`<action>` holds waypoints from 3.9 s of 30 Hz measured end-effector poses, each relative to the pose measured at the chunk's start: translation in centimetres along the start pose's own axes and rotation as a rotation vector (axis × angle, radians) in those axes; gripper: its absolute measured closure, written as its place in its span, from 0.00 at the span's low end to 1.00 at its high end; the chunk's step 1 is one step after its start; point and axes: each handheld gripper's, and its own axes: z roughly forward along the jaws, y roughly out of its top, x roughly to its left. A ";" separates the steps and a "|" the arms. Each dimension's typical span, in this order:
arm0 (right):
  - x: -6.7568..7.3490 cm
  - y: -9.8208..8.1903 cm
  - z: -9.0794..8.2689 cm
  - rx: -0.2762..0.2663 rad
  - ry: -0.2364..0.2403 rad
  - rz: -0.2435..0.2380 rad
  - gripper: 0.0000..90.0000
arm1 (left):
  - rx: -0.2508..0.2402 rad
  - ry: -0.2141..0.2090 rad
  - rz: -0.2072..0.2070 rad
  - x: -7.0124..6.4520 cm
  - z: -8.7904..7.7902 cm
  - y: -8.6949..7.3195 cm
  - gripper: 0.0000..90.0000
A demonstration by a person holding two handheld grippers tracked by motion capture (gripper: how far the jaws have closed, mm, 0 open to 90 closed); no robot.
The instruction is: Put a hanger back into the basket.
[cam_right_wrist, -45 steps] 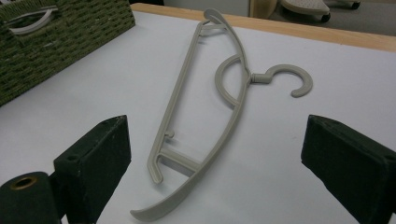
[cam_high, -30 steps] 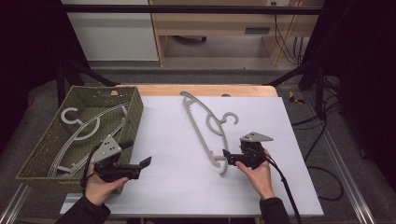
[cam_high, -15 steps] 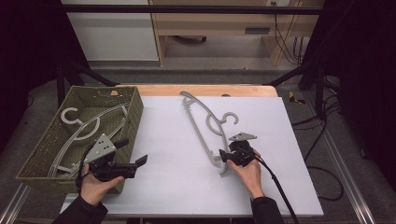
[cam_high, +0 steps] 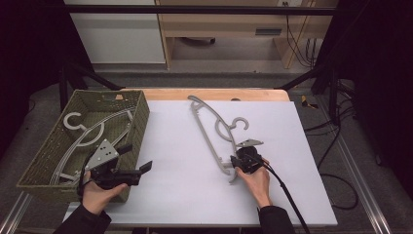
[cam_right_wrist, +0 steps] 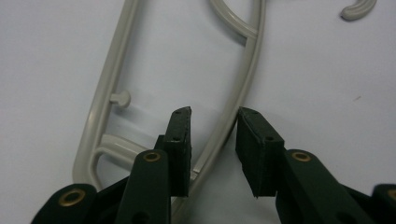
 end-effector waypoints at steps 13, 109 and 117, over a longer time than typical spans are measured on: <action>-0.2 0.3 -0.1 0.052 -0.024 0.033 0.80 | -0.002 0.003 -0.006 0.2 -0.1 0.0 0.12; -4.8 -2.2 -4.0 0.158 0.142 0.024 0.91 | 0.040 -0.027 0.019 -0.2 0.2 -0.1 0.12; -4.7 -2.3 -3.8 0.096 0.084 -0.033 0.77 | 0.039 -0.028 0.020 -0.2 0.2 0.0 0.12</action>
